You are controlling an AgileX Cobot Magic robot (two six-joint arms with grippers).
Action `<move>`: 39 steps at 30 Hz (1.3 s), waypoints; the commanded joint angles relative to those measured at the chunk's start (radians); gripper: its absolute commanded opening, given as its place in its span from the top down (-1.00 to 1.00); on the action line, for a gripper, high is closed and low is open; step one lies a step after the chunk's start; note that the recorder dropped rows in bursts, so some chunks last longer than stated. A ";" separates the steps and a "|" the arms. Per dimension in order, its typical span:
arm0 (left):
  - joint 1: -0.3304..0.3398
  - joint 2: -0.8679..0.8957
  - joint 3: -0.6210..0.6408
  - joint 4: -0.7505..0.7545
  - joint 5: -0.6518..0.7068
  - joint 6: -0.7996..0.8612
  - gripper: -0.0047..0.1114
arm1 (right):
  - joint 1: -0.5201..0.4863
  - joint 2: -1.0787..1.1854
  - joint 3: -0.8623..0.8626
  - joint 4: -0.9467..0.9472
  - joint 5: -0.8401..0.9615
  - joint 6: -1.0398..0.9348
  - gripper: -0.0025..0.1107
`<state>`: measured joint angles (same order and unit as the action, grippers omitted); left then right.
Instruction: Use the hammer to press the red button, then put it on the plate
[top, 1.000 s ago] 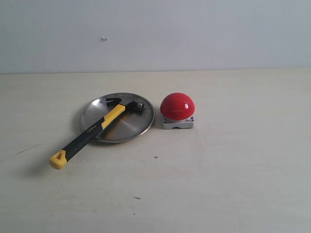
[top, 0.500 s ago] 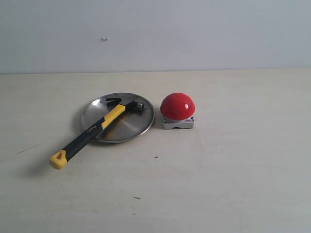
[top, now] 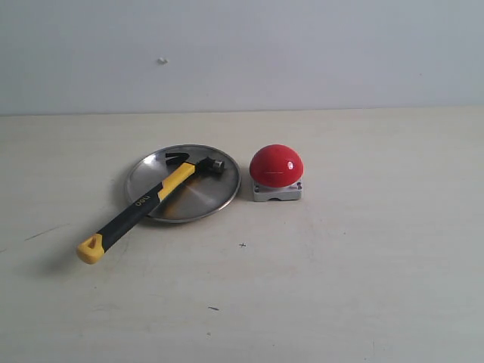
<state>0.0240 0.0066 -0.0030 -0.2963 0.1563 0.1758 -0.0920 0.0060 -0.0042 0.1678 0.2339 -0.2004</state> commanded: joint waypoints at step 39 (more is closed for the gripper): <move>0.001 -0.007 0.003 0.004 0.048 0.005 0.92 | -0.046 -0.006 0.004 -0.009 0.071 0.010 0.96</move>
<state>0.0240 0.0066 -0.0030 -0.2963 0.2018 0.1758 -0.1336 0.0060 -0.0042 0.1662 0.3056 -0.1923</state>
